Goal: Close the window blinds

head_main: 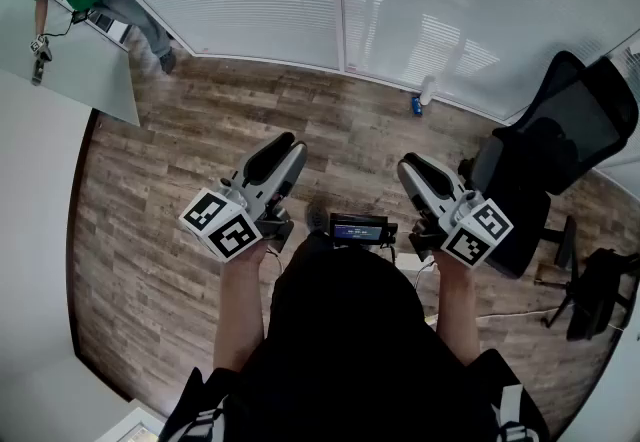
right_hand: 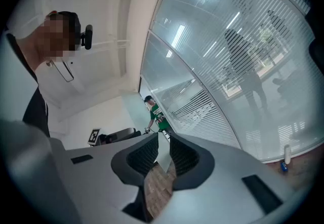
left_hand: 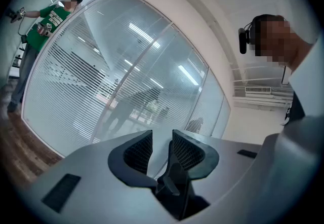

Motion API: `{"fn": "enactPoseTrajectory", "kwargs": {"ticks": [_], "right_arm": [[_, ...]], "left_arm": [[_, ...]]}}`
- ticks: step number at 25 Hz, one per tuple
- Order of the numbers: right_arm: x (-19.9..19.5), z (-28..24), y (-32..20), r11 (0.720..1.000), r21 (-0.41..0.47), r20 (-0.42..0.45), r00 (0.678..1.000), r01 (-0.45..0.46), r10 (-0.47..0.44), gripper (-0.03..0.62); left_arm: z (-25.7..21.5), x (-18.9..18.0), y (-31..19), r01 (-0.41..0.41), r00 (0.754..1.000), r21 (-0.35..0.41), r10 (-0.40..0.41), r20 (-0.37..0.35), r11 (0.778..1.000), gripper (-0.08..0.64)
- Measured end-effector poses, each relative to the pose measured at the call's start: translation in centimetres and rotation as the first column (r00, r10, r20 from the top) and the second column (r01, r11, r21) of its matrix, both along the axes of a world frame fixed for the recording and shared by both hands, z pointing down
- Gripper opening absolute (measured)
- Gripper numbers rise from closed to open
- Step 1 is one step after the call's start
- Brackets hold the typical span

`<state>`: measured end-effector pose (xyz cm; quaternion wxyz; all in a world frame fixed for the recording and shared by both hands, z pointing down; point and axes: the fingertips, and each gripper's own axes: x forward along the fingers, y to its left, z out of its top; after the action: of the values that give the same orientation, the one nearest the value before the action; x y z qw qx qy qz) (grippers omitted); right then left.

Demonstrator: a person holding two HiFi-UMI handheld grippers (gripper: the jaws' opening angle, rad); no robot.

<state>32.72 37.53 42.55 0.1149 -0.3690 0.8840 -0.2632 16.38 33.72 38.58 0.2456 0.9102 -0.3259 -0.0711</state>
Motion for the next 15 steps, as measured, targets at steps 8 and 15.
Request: {"fn": "enactPoseTrajectory", "kwargs": {"ticks": [8, 15], "right_arm": [[0.11, -0.99, -0.61, 1.000, 0.021, -0.006, 1.000, -0.001, 0.001, 0.078], [0.30, -0.72, -0.44, 1.000, 0.016, -0.002, 1.000, -0.005, 0.005, 0.078]], "left_arm": [[-0.90, 0.28, -0.56, -0.008, 1.000, 0.018, 0.008, -0.002, 1.000, 0.135], [-0.79, 0.37, -0.43, -0.009, 1.000, 0.018, 0.009, 0.001, 1.000, 0.134]]}}
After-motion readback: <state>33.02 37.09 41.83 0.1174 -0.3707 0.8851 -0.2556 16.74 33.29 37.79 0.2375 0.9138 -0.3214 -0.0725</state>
